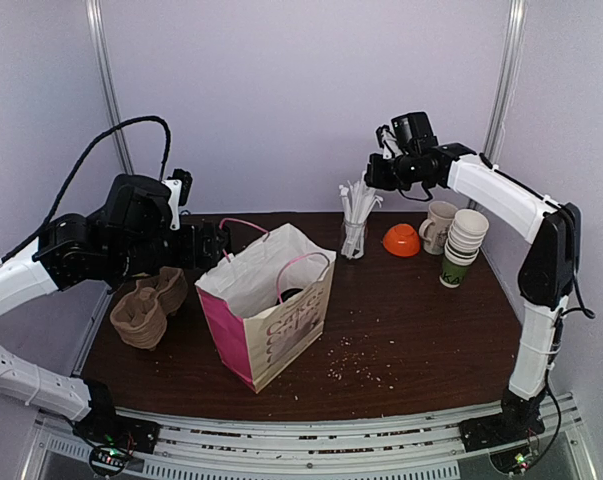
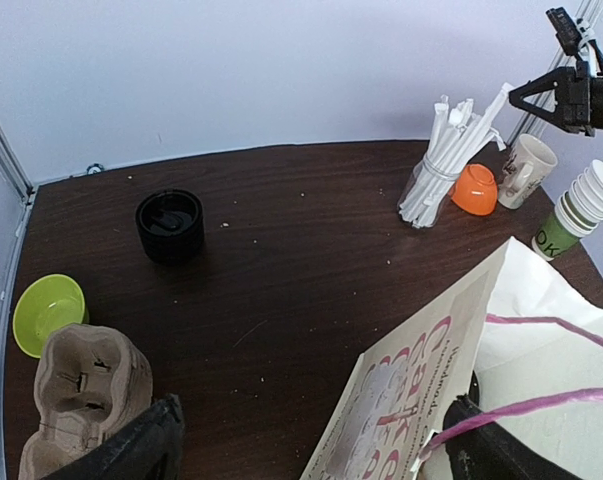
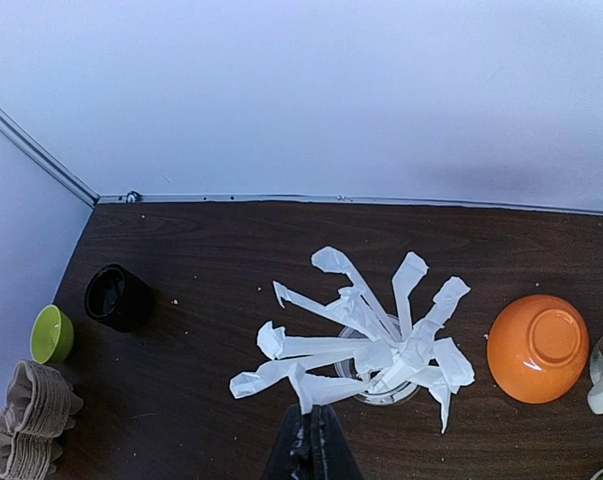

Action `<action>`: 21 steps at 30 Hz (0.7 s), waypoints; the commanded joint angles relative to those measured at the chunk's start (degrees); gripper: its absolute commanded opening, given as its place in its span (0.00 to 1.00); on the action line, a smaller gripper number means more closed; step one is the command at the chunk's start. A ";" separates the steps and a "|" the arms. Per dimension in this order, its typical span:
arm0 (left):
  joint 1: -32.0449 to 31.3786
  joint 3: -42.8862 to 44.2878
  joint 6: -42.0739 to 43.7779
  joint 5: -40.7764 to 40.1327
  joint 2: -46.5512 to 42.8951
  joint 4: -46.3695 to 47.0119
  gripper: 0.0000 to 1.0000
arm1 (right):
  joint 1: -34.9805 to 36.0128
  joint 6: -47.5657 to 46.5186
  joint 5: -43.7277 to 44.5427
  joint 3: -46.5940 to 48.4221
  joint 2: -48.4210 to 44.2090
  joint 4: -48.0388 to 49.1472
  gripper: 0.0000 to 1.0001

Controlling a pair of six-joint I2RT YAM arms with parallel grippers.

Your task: Pack the takeout coffee

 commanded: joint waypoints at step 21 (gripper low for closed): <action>0.16 -0.07 -1.30 -3.64 -5.26 2.25 0.94 | 2.43 -1.09 -6.22 0.31 -26.57 -11.99 0.00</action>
